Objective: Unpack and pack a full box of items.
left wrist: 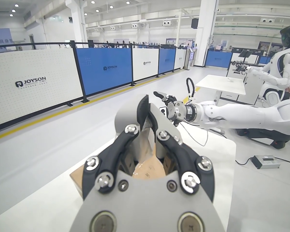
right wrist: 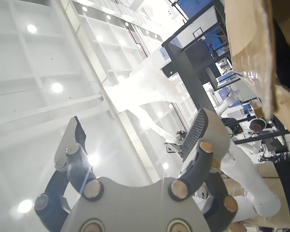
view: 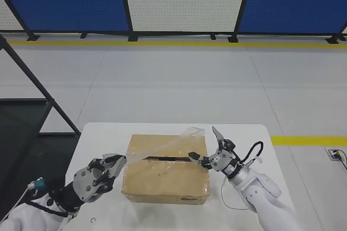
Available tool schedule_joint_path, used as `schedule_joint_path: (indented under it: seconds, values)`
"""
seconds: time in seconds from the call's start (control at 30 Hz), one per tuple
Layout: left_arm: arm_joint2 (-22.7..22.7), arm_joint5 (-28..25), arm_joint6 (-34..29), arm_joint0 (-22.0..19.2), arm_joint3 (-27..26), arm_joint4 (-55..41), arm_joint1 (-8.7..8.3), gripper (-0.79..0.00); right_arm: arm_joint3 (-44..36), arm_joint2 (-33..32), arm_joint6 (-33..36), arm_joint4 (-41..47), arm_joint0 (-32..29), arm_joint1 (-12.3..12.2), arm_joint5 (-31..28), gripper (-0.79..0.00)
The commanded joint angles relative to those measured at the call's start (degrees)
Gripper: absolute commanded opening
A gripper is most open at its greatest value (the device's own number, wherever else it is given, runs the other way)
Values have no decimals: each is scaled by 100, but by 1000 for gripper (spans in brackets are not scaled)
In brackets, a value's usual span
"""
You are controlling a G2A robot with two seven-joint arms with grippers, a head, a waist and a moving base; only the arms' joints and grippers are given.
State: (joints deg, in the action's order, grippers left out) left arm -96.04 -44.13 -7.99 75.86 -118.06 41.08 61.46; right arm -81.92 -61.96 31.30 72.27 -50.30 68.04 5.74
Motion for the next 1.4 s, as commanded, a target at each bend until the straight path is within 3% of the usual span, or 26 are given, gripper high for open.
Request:
schedule_joint_path:
  seconds: [0.0, 0.37, 0.93, 1.37]
  values:
    - [0, -6, 2, 1, 2, -27, -4, -785, -12, 39, -88, -49, 2, 29, -118, 0]
    - [35, -35, -32, -29, -11, -99, -30, -785, 177, 166, -359, -228, 143, 201, -559, 0]
    - [19, -64, 16, 48, 13, -8, -63, -785, -175, -694, -337, -554, -299, 159, -920, 0]
    - [-23, -393, -6, 186, -11, 49, -105, -785, -516, -1215, -311, -968, -349, 119, -807, 0]
